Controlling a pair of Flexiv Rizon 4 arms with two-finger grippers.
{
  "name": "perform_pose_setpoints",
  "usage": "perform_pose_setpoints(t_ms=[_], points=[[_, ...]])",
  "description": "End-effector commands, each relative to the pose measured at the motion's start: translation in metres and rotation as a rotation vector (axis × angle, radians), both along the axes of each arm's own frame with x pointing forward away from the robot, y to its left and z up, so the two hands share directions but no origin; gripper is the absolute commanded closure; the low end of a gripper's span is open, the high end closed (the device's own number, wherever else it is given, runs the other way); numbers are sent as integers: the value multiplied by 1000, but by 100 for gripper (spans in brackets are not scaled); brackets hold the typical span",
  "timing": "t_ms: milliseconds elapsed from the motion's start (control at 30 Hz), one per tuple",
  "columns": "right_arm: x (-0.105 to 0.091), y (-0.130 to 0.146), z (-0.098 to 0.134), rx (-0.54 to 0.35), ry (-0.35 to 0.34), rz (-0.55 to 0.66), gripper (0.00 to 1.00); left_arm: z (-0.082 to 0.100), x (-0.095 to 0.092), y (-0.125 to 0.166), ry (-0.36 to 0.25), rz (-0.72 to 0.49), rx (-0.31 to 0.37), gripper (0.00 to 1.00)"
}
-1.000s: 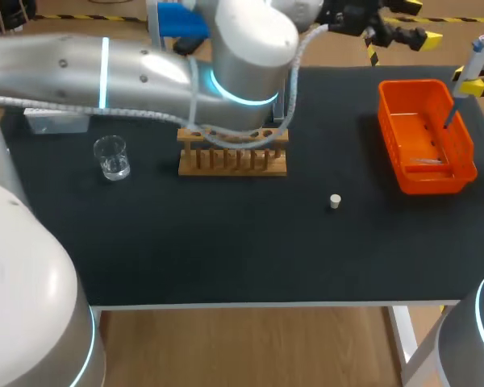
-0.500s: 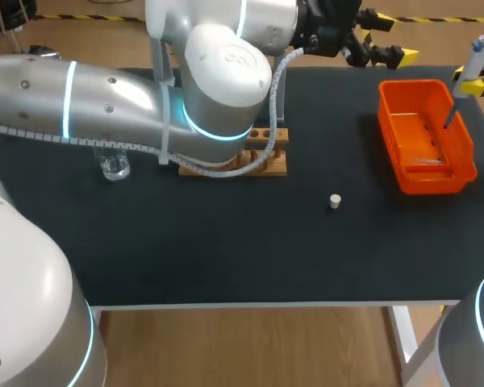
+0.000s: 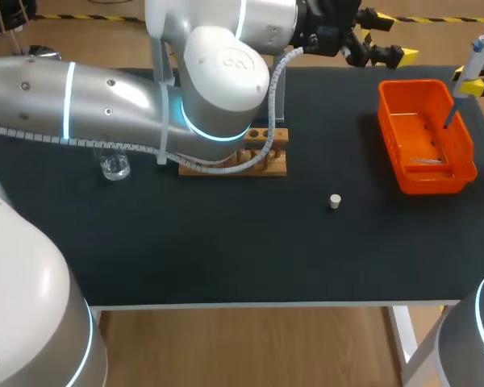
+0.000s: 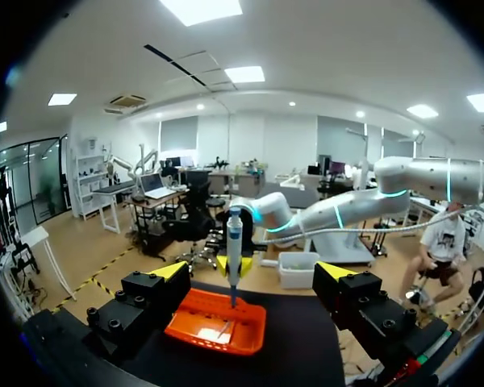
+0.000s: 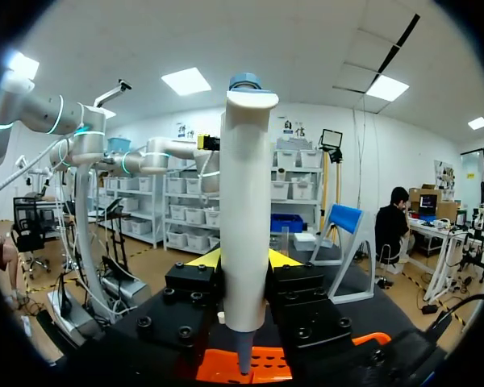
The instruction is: Invert the test tube, pick up the pipette, mount the tip to pipette, aspirate from beaker and dispense into the tube, eject the tip, return the pipette, and cap with the stopper.
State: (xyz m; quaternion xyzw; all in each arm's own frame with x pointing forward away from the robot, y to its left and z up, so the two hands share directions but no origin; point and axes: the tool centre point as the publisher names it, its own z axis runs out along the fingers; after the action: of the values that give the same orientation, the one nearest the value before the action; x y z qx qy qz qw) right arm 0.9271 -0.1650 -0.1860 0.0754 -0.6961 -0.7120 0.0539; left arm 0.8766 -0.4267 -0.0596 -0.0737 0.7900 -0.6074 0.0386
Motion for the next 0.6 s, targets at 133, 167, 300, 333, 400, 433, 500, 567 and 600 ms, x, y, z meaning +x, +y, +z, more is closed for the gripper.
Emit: perform_pose_setpoints(t_ms=[133,167,300,333,400,433,500,567,600], points=[[-1,0,1,-3,-1,-2,100,-10,-3,16,-16,32,-20,0],[-1,0,1,-3,-1,-2,100,-11,-4,20,-20,35,-30,0],[-1,0,1,-3,-1,-2,100,-17,-7,38,-25,48,-54,0],[-1,0,1,-3,-1,-2,100,-19,-7,44,-23,57,-58,0],[-1,0,1,-3,-1,-2,100,-21,-8,52,-21,59,-72,0],[-1,0,1,-3,-1,-2,100,-23,-9,57,-23,61,-81,0],[-1,0,1,-3,-1,-2,100,-28,-10,66,-23,60,-97,0],[-1,0,1,-3,-1,-2,100,-33,-12,75,-25,58,-105,0],[-1,0,1,-3,-1,-2,100,-35,-12,80,-27,58,-109,0]])
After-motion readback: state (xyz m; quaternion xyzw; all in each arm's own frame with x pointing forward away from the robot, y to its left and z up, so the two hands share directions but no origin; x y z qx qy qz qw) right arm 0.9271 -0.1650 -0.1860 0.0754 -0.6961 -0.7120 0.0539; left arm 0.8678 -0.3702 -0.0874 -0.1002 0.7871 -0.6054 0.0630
